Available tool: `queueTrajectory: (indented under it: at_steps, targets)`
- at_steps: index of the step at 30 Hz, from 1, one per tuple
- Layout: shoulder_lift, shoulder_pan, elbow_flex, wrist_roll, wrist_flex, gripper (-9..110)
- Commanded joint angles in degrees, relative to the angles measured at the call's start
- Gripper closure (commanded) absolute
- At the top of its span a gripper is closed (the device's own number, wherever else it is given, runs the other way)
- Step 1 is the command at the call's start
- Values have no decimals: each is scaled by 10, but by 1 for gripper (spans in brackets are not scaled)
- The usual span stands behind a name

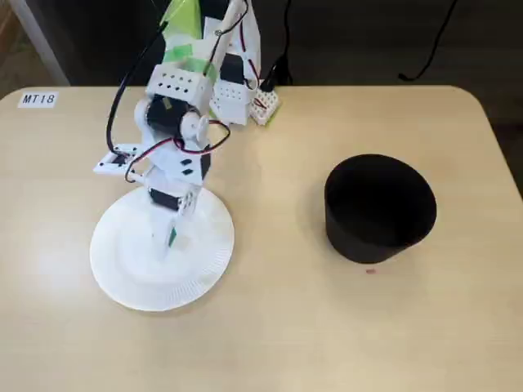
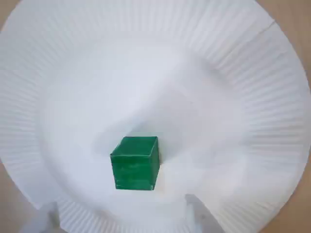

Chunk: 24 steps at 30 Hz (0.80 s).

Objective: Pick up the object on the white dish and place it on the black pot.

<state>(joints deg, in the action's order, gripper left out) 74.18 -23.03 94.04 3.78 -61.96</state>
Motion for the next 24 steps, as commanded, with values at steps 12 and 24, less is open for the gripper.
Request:
queueTrajectory:
  at_steps: [12, 24]
  targets:
    - [-79, -28, -118, -10, -55, 68]
    - [-123, -33, -145, -12, -56, 70]
